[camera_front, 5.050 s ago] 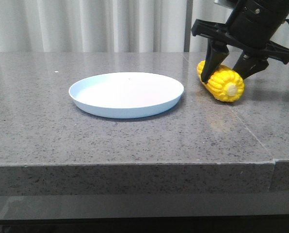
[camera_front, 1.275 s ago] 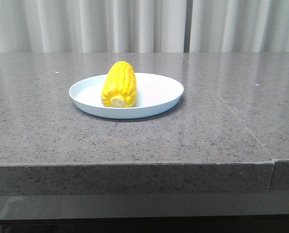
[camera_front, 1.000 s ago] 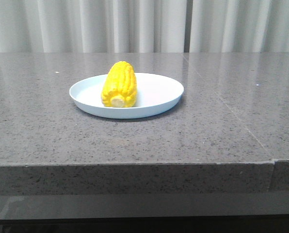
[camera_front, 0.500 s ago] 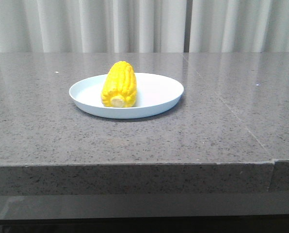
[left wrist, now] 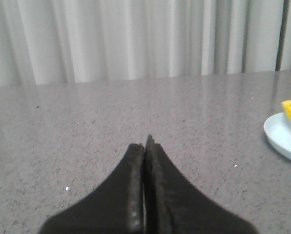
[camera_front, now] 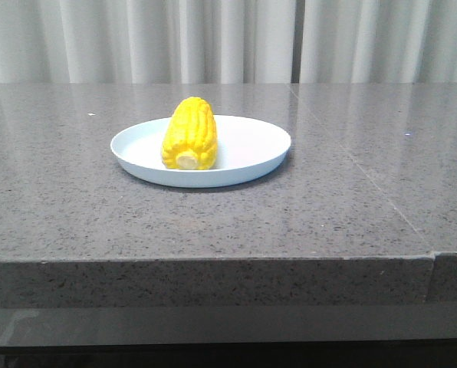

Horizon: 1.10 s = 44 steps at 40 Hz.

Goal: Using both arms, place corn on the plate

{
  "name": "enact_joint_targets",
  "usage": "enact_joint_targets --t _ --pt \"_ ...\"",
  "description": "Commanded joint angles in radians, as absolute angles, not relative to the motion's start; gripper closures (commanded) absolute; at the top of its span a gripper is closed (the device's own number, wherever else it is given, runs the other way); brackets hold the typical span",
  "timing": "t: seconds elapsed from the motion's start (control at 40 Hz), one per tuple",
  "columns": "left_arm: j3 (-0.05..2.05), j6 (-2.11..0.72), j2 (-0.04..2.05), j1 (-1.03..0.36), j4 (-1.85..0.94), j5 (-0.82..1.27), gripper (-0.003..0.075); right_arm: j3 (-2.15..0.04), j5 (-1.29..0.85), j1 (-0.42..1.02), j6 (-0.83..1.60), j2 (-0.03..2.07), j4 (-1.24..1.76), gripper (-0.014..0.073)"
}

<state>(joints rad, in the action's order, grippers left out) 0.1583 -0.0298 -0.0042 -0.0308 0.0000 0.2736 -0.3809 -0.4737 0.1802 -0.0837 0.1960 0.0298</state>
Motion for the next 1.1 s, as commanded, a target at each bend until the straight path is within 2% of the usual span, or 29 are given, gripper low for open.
enact_joint_targets --t 0.0,0.28,1.07 --pt "0.133 -0.033 -0.020 -0.015 -0.006 0.161 0.0741 -0.403 -0.386 0.174 -0.074 0.206 0.016 0.0684" --pt "-0.011 -0.033 -0.024 -0.013 -0.008 -0.009 0.0741 -0.403 -0.387 0.174 -0.074 0.206 0.016 0.0684" --pt "-0.008 -0.033 -0.022 -0.013 -0.008 0.035 0.0741 -0.403 -0.388 0.174 -0.074 0.206 0.016 0.0684"
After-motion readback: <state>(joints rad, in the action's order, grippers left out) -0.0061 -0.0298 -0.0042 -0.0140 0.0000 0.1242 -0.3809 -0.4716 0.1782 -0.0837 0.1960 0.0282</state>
